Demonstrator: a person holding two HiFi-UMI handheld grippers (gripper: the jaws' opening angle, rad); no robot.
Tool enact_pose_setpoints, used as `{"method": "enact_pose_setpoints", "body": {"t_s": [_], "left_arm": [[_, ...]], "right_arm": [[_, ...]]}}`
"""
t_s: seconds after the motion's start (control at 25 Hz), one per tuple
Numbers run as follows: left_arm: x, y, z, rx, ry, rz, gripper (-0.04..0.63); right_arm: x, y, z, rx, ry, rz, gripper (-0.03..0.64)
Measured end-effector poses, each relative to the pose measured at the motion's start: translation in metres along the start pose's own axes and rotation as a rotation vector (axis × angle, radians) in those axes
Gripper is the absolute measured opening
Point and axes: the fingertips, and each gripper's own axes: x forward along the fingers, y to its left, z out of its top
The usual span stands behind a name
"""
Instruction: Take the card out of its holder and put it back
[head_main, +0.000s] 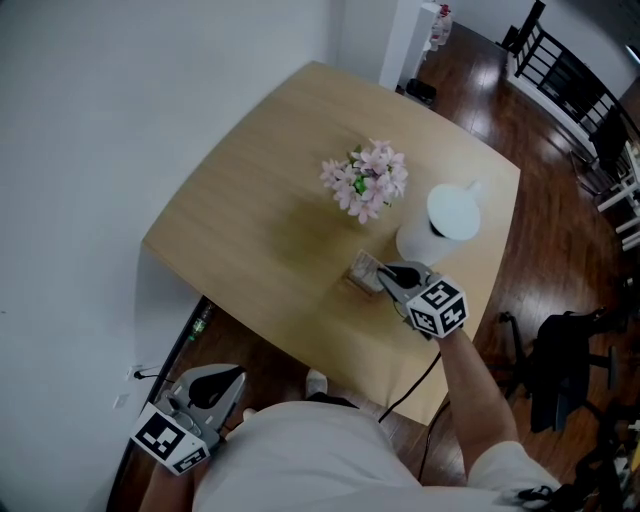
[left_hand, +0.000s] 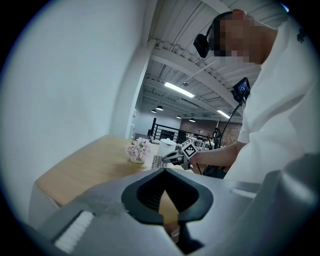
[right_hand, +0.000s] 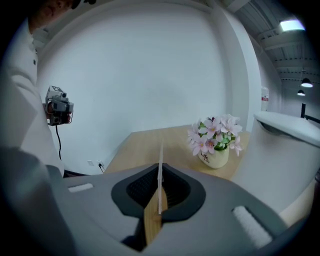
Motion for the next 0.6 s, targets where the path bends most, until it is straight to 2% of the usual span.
{"method": "enact_pose_setpoints", "body": {"t_s": [0.4,0.6], "left_arm": [[-0.024,-0.006,-0.003,0.016,-0.036,-0.016,0.005],[-0.048,-0.011,-0.009,0.023,-0.059,-0.019,0.005]], "right_arm": [[-0.031,0.016,0.026,-0.072,-0.005,-0.072,0.021],[-0.043,0.052,0.043,-0.098,-0.033,-0.074,0.021]]}}
